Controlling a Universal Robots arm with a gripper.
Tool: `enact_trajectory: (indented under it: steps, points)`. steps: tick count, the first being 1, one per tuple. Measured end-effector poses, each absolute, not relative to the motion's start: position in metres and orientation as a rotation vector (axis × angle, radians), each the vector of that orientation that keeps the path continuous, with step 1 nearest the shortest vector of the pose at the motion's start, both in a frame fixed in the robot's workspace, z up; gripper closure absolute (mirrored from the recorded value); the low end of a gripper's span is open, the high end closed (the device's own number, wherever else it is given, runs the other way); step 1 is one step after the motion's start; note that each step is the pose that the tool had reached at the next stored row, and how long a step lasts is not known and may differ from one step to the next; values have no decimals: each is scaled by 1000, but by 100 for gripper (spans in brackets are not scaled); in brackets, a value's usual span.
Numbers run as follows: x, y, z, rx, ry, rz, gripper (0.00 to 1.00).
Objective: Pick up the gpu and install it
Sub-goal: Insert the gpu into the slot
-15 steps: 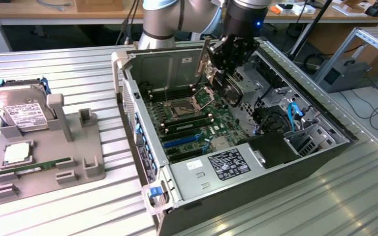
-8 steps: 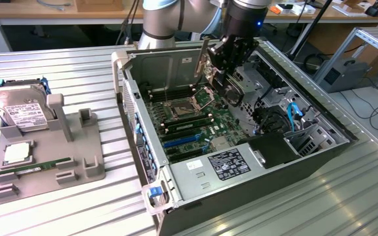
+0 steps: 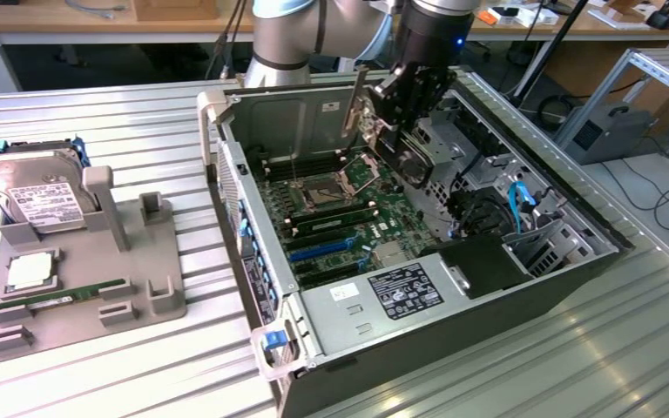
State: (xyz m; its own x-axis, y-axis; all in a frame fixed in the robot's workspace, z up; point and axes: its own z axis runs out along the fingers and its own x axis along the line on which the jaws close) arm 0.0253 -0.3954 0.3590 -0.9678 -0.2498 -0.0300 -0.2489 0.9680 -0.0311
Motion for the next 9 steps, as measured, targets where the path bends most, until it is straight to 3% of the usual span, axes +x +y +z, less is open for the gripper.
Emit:
enact_trajectory:
  steps: [9]
  points:
    - [25,-395,359,-470,3071,-41,73]
